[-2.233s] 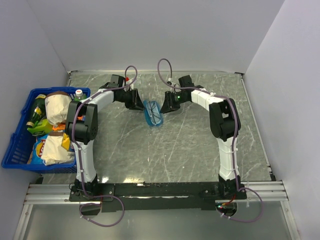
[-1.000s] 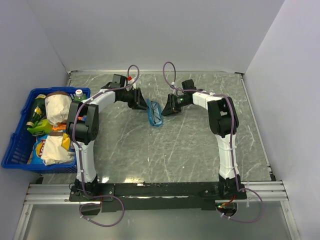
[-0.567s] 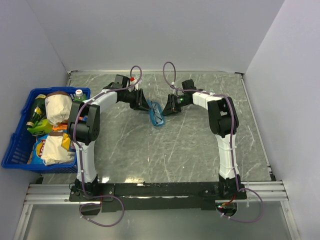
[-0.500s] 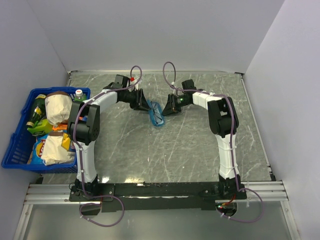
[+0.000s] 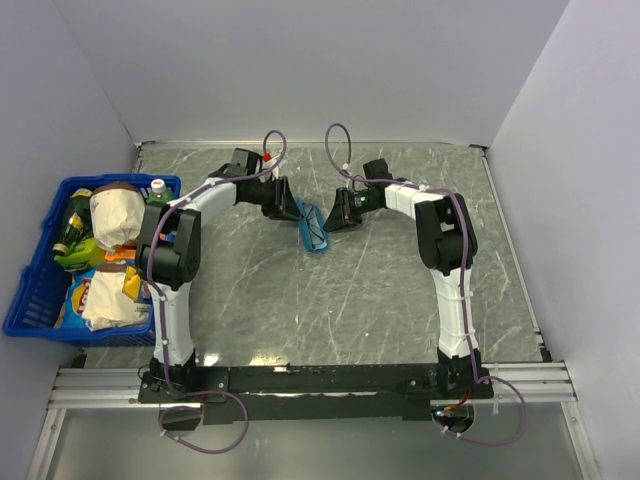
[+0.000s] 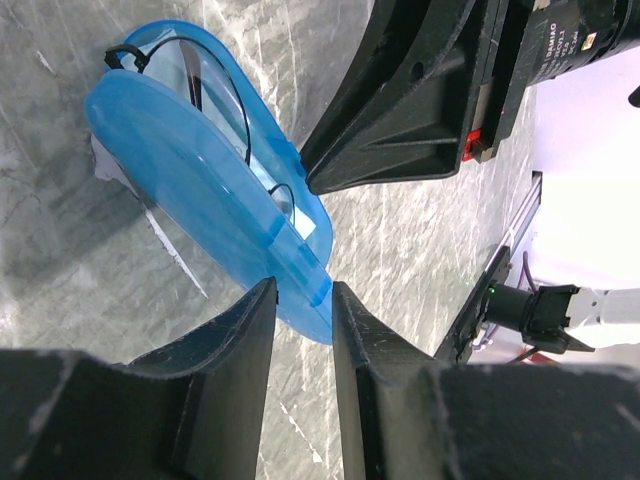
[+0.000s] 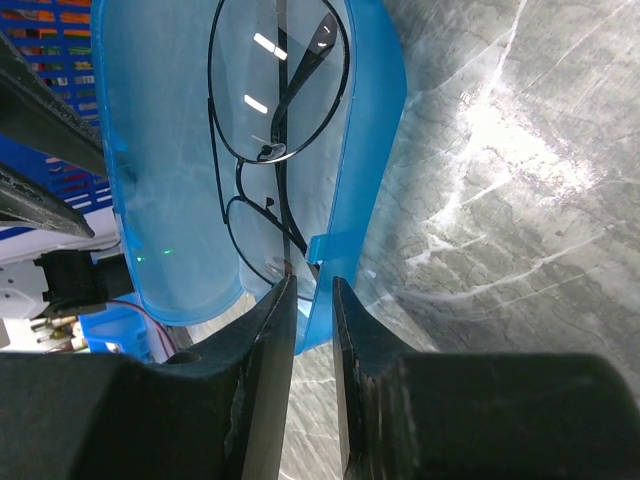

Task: Organize the sunglasses
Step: Close the case with sunglasses at the center of the board.

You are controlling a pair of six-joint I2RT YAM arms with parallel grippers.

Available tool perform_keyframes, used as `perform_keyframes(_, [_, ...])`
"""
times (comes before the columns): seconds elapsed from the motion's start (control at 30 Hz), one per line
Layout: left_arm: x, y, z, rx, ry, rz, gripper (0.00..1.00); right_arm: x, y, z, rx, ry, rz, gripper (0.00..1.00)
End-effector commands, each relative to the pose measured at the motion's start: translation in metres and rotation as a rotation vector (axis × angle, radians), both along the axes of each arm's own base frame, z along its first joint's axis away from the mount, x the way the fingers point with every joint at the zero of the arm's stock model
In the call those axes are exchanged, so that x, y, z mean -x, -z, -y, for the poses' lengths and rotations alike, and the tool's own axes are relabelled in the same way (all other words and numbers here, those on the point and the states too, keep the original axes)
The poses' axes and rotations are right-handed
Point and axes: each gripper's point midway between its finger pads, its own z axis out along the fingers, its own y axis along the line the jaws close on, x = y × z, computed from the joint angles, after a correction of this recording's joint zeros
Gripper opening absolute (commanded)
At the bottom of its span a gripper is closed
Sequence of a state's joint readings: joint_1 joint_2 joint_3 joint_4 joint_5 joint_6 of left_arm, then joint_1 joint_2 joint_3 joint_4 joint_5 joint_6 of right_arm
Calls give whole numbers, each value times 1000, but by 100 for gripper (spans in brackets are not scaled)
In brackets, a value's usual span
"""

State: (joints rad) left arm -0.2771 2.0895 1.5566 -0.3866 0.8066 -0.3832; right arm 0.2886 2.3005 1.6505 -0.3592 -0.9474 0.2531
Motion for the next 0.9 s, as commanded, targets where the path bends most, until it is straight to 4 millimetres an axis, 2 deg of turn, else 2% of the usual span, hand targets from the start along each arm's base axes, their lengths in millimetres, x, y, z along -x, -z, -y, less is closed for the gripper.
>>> perform_keyframes(0.0, [-5,-8,8,4,24,33,34,-7,-15,-8,-31,-23,54,28])
perform_keyframes(0.37, [-2,0,16,-6,39,19,34,-6,-16,-10,-23,-29,66,28])
perform_keyframes(0.87, [2,24,19,-42,48,-19,35,-6,-21,-10,-22,-28,81,28])
